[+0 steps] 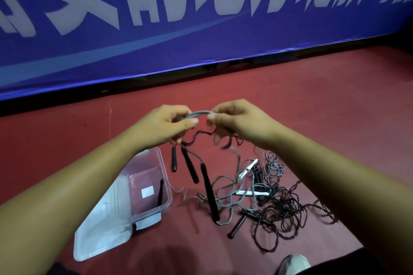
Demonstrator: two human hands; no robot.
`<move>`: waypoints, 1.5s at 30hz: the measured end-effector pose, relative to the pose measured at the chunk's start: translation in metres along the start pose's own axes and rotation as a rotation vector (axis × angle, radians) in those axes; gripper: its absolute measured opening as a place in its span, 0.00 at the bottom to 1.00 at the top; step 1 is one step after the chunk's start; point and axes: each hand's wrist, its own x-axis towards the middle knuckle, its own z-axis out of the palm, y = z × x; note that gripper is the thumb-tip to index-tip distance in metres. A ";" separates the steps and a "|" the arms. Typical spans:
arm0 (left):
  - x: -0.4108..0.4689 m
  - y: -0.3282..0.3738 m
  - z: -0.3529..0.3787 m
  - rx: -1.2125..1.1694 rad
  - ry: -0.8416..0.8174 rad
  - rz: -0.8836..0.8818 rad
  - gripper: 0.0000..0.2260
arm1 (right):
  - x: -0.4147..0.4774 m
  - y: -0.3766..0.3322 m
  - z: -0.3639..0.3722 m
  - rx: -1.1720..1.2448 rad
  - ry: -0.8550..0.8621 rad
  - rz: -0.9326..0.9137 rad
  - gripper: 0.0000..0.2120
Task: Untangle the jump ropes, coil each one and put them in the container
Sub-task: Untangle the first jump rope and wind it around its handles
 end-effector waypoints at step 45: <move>-0.025 0.000 0.004 -0.776 -0.389 -0.362 0.26 | -0.009 0.019 -0.052 0.153 0.255 -0.064 0.05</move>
